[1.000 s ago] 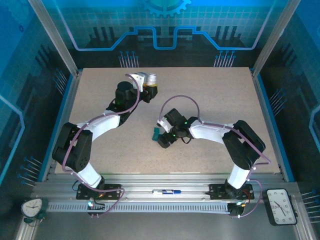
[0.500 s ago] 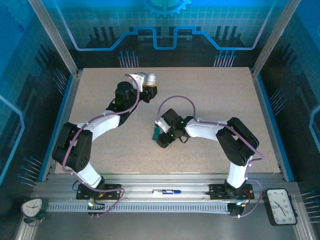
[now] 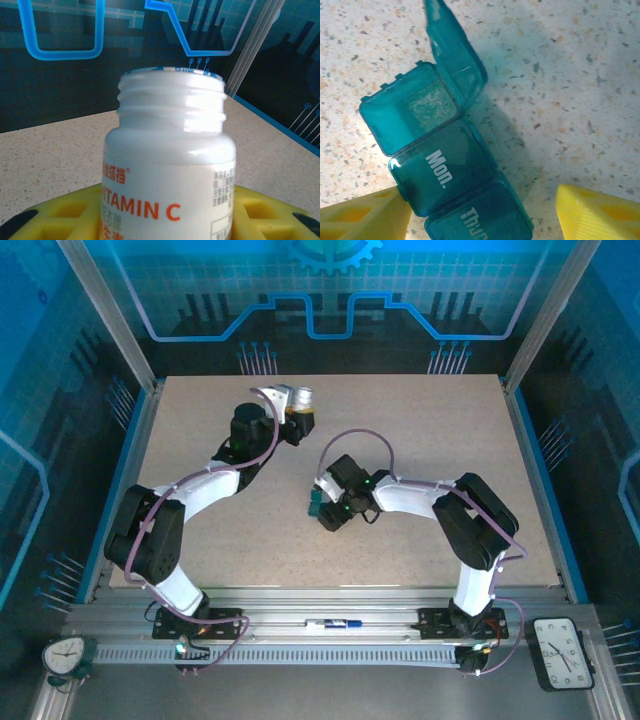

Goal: Sort the pills into containers

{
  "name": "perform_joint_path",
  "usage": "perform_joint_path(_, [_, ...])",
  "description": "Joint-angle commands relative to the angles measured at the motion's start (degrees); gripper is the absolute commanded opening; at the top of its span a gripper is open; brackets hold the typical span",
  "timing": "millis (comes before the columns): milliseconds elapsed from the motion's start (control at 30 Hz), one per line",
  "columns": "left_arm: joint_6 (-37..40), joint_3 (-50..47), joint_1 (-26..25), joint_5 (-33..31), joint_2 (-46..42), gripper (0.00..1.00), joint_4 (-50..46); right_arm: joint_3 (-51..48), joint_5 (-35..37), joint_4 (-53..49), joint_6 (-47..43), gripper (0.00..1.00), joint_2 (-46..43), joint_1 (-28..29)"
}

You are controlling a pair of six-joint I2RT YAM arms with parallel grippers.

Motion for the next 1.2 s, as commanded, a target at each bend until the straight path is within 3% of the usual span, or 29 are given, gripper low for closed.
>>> perform_joint_path(0, [-1.2, -0.5, 0.4, -0.1, -1.7, 0.00, 2.6, 1.3, 0.3, -1.4, -0.9, 0.75, 0.0, -1.7])
perform_joint_path(367, [-1.5, -0.3, 0.4, 0.1, -1.5, 0.00, 2.6, 1.9, -2.3, -1.1, 1.2, 0.72, -0.1, -5.3])
perform_joint_path(633, [-1.5, -0.2, 0.4, 0.2, -1.3, 0.00, 2.6, 3.2, -3.4, -0.9, 0.6, 0.84, 0.5, -5.3])
perform_joint_path(1167, [-1.4, -0.2, 0.4, 0.1, -1.3, 0.00, 2.5, 8.5, -4.7, -2.1, 1.8, 0.84, 3.7, -4.9])
